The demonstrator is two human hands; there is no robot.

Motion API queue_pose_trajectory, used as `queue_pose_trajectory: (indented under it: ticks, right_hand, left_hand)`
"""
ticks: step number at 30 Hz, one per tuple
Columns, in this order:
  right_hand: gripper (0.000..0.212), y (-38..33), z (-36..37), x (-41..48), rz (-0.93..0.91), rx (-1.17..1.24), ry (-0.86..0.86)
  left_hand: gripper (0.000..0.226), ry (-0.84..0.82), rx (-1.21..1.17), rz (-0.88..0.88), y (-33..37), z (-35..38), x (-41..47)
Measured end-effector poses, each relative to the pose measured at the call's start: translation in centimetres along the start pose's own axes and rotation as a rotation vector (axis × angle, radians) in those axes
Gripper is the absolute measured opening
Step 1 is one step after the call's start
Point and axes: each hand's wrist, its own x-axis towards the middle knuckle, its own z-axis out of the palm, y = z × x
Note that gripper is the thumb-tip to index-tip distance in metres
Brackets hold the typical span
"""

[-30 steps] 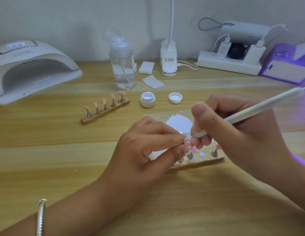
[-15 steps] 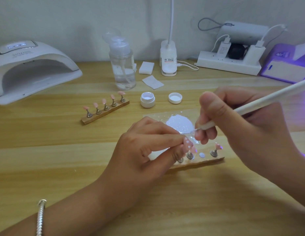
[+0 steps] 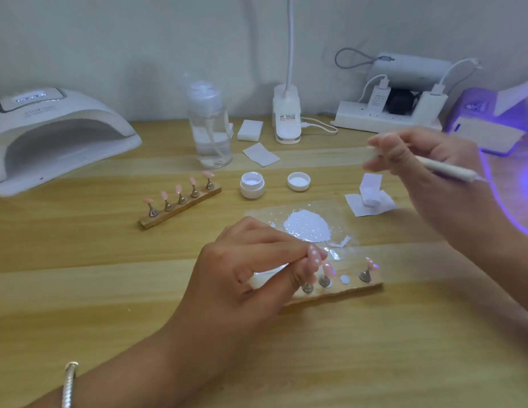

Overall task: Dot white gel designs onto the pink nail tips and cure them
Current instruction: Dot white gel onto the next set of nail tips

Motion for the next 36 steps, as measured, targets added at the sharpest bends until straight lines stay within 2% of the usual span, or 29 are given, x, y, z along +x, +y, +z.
queue_pose_trajectory:
  ticks: [3, 7, 12, 17, 20, 23, 28, 30, 32, 36]
  right_hand:
    - [0.034, 2.7, -0.6, 0.0, 0.081, -0.148, -0.066]
    - [0.015, 3.5, -0.8, -0.3, 0.025, -0.349, -0.221]
    - [0.019, 3.0, -0.6, -0.4, -0.008, -0.354, -0.236]
    - [0.031, 3.3, -0.4, -0.3, -0.044, -0.477, -0.256]
    - [0.019, 3.6, -0.4, 0.0, -0.043, -0.443, -0.255]
    - [0.007, 3.9, -0.6, 0.2, -0.049, -0.380, -0.174]
    - [0.006, 3.0, -0.8, 0.2, -0.078, -0.178, 0.068]
    - [0.006, 1.7, -0.5, 0.0, -0.137, -0.078, 0.101]
    - [0.009, 0.0, 0.2, -0.6, -0.192, -0.001, 0.055]
    - [0.009, -3.2, 1.4, -2.5, -0.326, 0.061, -0.159]
  left_hand:
    - [0.015, 0.006, 0.007, 0.020, 0.0, 0.0, 0.0]
    - [0.012, 0.010, 0.017, 0.034, -0.1, 0.0, 0.1]
    - [0.013, 0.003, 0.025, 0.040, -0.2, 0.0, 0.1]
    - [0.012, 0.000, 0.029, 0.038, -0.3, 0.0, 0.1]
    - [0.012, 0.002, 0.020, 0.034, -0.3, 0.0, 0.1]
    - [0.012, 0.006, 0.008, 0.022, -0.2, 0.0, 0.1]
    - [0.012, 0.019, -0.016, 0.002, 0.0, -0.1, 0.0]
    - [0.011, 0.020, -0.011, 0.013, 0.2, -0.2, 0.0]
    - [0.011, 0.034, -0.015, 0.016, 0.3, -0.2, 0.0]
    - [0.011, 0.090, -0.070, 0.005, 0.2, -0.3, -0.1]
